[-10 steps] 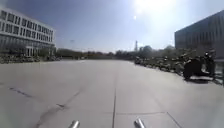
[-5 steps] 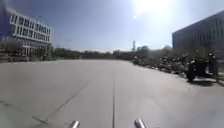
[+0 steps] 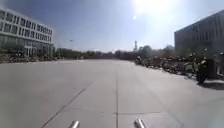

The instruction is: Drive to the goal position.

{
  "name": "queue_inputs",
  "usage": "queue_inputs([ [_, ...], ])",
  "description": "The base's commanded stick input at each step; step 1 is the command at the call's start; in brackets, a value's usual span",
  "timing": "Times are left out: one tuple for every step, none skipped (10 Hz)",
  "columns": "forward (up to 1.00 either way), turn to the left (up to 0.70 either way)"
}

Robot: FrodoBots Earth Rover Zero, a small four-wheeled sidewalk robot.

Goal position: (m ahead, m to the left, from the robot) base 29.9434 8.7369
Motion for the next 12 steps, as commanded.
queue_inputs([
  [0.70, 0.00],
  [0.70, 0.00],
  [0.70, 0.00],
  [0.70, 0.00],
  [0.70, 0.00],
  [0.70, 0.00],
  [0.70, 0.00],
  [0.70, 0.00],
  [0.70, 0.00],
  [0.70, 0.00],
  [0.70, 0.00],
  [0.70, 0.00],
])
